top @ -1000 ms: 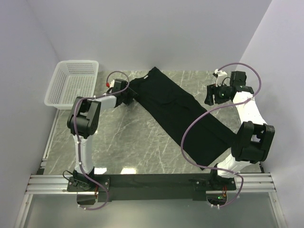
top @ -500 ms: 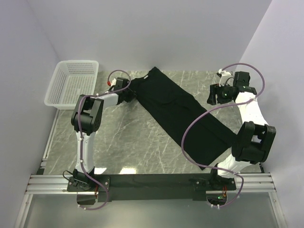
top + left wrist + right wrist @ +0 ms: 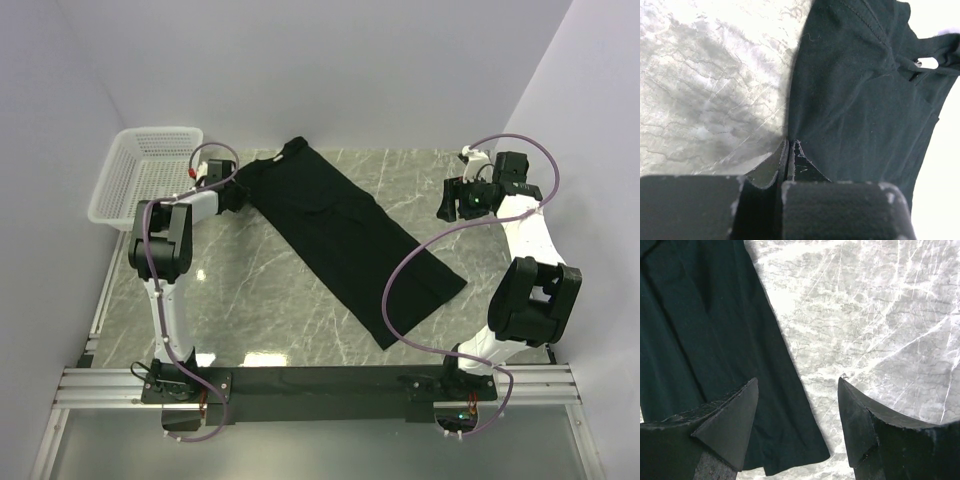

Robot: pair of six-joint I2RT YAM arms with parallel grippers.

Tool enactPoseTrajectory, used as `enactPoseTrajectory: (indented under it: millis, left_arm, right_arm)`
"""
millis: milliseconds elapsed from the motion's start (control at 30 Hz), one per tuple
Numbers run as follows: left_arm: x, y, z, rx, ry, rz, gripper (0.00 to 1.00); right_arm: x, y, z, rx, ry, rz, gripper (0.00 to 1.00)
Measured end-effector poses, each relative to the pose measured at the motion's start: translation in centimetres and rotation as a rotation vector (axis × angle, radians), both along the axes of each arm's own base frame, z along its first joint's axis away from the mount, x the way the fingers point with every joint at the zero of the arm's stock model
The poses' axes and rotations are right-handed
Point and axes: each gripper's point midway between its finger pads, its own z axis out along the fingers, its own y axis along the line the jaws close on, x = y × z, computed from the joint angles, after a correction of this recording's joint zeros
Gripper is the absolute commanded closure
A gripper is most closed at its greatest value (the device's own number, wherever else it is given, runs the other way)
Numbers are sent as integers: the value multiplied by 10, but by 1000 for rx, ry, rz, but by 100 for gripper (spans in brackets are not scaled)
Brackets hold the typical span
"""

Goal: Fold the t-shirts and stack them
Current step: Fold the tshirt

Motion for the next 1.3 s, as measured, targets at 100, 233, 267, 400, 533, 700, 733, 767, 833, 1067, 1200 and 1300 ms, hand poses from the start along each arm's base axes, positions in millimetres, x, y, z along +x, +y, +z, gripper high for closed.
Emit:
enactPoseTrajectory:
  millis: [100, 233, 267, 400, 533, 700, 733, 767, 833, 1067, 1200, 1300]
  left_arm:
    - [-1, 2, 1, 18, 4, -12, 99]
    - [-6, 7, 1, 46, 22, -25, 99]
    - [-7, 8, 2, 54, 24, -27, 99]
    - [-8, 19, 3, 72, 19, -39, 91]
    - [-9, 20, 2, 66, -2, -85, 71]
    - [-6, 9, 21, 79, -74, -169, 45]
    - [-6, 6, 29, 85, -93, -190, 41]
    - [-6, 1, 38, 90, -112, -210, 40]
    - [-6, -8, 62, 102, -172, -260, 37]
    - [-56, -51, 165, 182, -439, -462, 30]
    - [-121, -78, 184, 136, -532, -581, 21]
    - [-163, -90, 167, 36, -523, -621, 21]
  right_arm:
    - [0, 1, 0, 5, -1, 3, 29]
    - [0, 3, 1, 10, -6, 18, 29]
    - [0, 3, 1, 11, -6, 23, 29]
    - [-1, 5, 1, 6, -14, 51, 29]
    - [-2, 5, 1, -3, -17, 71, 29]
    - [-5, 7, -1, -23, -30, 122, 29]
    - [-6, 7, -1, -30, -36, 140, 28]
    - [-7, 7, 0, -38, -40, 156, 28]
    - [-11, 9, 0, -68, -60, 214, 28]
    - [-40, 13, -12, -225, -153, 531, 27]
    - [-61, 8, -28, -285, -142, 676, 27]
    - [-71, 1, -34, -260, -90, 688, 28]
